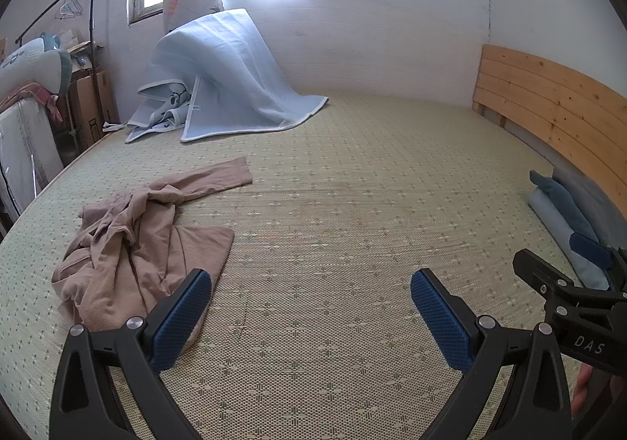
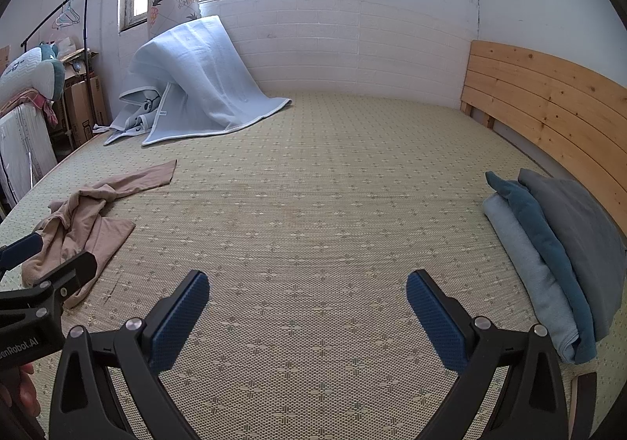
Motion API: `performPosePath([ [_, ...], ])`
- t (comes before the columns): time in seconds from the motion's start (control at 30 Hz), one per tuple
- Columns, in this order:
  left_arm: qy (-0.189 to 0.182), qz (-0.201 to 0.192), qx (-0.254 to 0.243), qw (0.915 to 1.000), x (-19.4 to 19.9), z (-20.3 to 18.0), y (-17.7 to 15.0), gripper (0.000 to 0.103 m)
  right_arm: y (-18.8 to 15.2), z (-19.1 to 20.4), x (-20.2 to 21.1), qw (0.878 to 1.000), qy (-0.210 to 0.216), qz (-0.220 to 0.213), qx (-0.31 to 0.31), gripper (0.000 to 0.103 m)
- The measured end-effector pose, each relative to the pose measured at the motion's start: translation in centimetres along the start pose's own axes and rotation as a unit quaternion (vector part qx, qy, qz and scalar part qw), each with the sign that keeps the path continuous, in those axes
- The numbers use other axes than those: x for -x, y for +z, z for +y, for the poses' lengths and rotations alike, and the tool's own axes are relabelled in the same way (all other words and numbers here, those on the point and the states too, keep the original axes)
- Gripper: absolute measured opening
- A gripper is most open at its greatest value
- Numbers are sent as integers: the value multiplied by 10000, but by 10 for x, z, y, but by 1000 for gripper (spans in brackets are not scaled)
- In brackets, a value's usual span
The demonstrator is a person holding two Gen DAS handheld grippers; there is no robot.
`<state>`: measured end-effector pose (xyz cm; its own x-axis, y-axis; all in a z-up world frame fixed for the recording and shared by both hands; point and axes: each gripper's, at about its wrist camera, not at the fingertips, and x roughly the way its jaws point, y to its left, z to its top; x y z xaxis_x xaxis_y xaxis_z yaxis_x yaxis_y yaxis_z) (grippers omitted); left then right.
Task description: Fold clothes
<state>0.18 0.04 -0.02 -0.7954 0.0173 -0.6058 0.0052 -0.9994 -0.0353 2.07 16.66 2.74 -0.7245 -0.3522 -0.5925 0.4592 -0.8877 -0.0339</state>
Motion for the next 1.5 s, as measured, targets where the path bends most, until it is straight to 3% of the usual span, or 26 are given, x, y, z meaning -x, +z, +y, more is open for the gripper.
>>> performPosePath([
  [0.63, -29, 45, -22, 10000, 3, 14, -3, 103, 0, 6, -3, 10000, 73, 21, 45, 103],
  [0.9, 121, 50, 487, 9987, 12, 63, -1, 103, -2, 23, -3, 9997, 211, -16, 140, 103],
  [1.07, 459, -17, 685, 9966, 19, 98, 0, 102, -3, 39, -4, 9991, 389, -24, 193, 103],
  [1.3, 777, 261, 829, 9932, 11, 147, -10, 101, -1, 67, -11, 9966, 811, 0, 158, 103],
  [1.5, 1030, 570, 854, 9894, -2, 180, -25, 89, -2, 99, -16, 9927, 1195, 14, 138, 103],
])
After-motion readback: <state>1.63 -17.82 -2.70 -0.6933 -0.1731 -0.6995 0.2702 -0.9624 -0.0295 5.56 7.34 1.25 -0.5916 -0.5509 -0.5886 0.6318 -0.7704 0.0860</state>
